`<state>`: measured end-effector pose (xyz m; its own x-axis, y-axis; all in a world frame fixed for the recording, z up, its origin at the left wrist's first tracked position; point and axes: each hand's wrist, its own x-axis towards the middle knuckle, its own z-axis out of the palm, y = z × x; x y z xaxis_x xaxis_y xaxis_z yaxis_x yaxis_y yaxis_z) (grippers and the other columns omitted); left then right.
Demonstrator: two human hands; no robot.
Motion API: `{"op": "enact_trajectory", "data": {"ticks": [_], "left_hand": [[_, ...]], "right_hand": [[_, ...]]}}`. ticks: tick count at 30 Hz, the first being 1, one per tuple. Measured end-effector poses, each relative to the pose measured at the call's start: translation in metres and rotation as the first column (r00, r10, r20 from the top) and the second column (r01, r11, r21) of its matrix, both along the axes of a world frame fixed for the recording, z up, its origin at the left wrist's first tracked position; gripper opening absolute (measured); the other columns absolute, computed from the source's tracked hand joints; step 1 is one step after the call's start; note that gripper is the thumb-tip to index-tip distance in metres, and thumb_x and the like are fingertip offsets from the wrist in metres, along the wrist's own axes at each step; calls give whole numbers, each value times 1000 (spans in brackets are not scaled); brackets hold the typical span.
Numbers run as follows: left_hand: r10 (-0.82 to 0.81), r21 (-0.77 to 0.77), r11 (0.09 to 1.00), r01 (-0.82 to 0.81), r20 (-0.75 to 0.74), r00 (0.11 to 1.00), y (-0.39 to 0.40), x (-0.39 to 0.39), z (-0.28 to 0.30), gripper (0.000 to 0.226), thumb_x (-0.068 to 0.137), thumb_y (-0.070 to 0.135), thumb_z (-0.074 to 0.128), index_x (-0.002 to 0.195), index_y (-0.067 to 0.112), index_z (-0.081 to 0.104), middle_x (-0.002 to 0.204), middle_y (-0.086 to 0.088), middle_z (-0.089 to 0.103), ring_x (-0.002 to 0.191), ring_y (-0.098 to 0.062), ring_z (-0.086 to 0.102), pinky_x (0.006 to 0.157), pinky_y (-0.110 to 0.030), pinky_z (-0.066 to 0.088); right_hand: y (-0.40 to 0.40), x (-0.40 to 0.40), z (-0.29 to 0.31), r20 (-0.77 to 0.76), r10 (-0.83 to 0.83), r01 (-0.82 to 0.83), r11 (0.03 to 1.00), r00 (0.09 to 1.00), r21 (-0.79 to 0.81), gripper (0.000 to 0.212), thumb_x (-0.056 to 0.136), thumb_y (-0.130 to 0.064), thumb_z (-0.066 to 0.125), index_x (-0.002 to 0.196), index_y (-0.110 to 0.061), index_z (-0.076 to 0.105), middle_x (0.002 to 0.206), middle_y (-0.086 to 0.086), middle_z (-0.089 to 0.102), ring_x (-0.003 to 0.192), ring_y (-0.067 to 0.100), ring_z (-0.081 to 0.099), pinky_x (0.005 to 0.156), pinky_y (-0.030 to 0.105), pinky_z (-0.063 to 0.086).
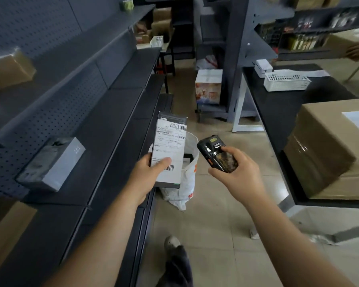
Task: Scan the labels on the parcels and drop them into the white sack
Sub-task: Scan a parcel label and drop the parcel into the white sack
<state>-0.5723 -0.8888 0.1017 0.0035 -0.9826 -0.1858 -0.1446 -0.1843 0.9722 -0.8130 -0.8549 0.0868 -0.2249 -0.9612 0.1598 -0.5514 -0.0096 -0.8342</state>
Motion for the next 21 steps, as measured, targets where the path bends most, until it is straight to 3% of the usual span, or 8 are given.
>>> {"op": "enact_trajectory", "data": {"ticks": [8,14,21], "left_hand": [[-43,157,987,42,4,999,-171,4,-65,16,90,26,70,105,28,68,102,8,75,98,-13,70,86,-32,55],[-99,276,957,85,38,994,-282,17,-97,15,89,25,70,102,31,66,104,4,74,94,-14,71,75,-30,56],[-140,500,861,89,65,988,-336,24,-162,27,89,15,70,113,25,64,112,2,72,105,-19,68,98,-41,52]], "right_hand": [[-146,-5,-37,-45,-47,54,986,998,158,61,71,-34,86,126,-37,60,108,-16,57,101,10,57,85,28,48],[-244,3,-67,-83,-22,40,976,996,216,64,72,-31,86,130,-30,59,114,-16,51,101,5,50,84,22,40],[-327,6,-122,-74,74,-45,940,994,340,64,69,-30,86,128,-26,62,121,-7,61,104,9,54,84,22,39]]}}
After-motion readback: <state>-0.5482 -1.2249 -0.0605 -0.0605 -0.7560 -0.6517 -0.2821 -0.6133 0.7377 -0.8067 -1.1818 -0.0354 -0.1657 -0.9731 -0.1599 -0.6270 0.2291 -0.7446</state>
